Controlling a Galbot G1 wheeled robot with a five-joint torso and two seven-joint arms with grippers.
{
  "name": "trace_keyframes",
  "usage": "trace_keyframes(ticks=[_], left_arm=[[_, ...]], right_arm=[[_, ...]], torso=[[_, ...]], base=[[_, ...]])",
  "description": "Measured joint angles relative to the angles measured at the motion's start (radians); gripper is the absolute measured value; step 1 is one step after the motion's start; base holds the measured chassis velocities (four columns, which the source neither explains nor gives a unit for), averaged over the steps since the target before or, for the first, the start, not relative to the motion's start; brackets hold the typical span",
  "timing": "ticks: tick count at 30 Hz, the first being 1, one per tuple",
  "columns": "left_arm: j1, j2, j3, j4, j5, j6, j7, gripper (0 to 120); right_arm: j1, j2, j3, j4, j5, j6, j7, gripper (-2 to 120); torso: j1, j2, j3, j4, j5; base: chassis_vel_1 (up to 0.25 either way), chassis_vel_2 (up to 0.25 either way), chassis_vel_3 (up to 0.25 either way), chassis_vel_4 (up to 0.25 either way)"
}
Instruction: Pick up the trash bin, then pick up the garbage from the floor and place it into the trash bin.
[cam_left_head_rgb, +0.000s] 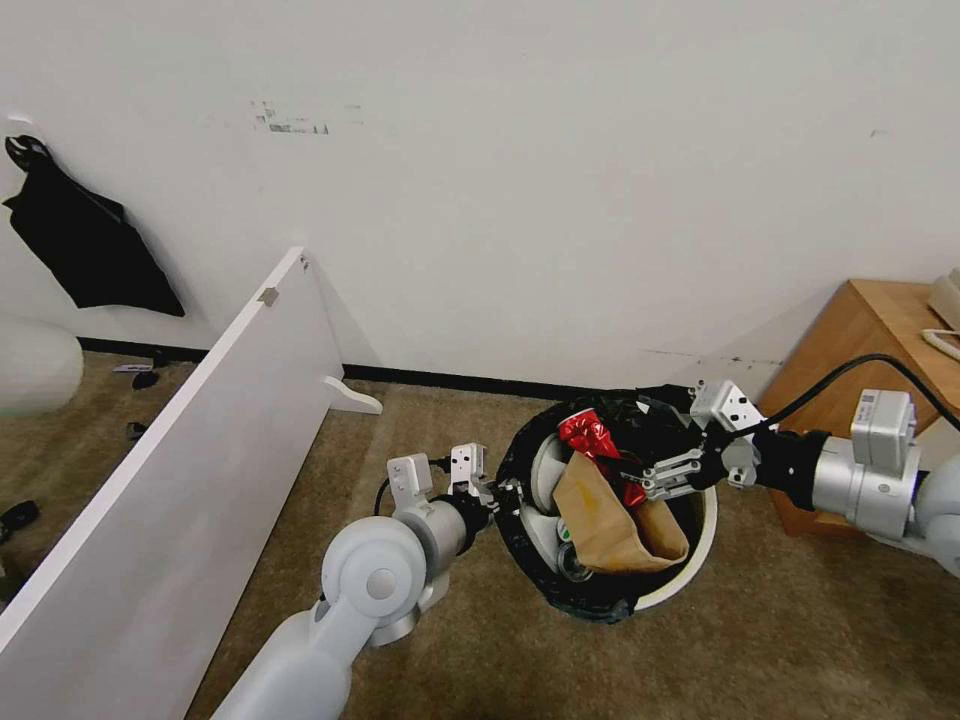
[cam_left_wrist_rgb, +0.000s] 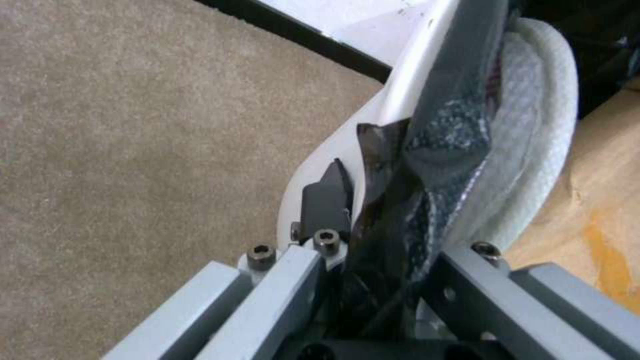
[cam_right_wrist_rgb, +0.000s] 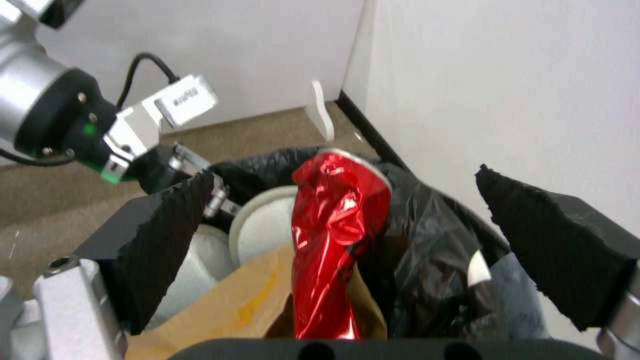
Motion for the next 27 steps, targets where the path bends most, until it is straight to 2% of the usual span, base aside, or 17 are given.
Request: trace_keyframes(ticks=[12,22,25,27], left_arm=[[0.001,0.026,-0.021,-0.009,-0.019,-0.005,-0.007,1],[0.007,0.055,-0.037,-0.034,-0.043,-0.010,-0.013,1],[0.009,0.063,-0.042,-0.045,-0.056,-0.013,-0.020,1],[0.009,0.063,-0.042,-0.045,-0.056,-0.013,-0.020,1]], right_arm=[[0.013,0.042,0.035,0.040,0.028,0.012,-0.010,100],[0.021,0.118,0.067,0.072,0.022,0.055,-0.008,100],[0.022,0.164,0.079,0.085,-0.001,0.089,-0.004,100],[0.022,0.164,0.079,0.085,-0.001,0.089,-0.004,100]], torso=[[0.000,0.000,0.000,0.0000,0.0000],[0.000,0.000,0.000,-0.0001,0.0000],[0.000,0.000,0.000,-0.0001,0.0001],[0.000,0.000,0.000,-0.0001,0.0001]], base=[[0.000,0.000,0.000,0.000],[0.000,0.000,0.000,0.000],[0.000,0.000,0.000,0.000],[0.000,0.000,0.000,0.000]])
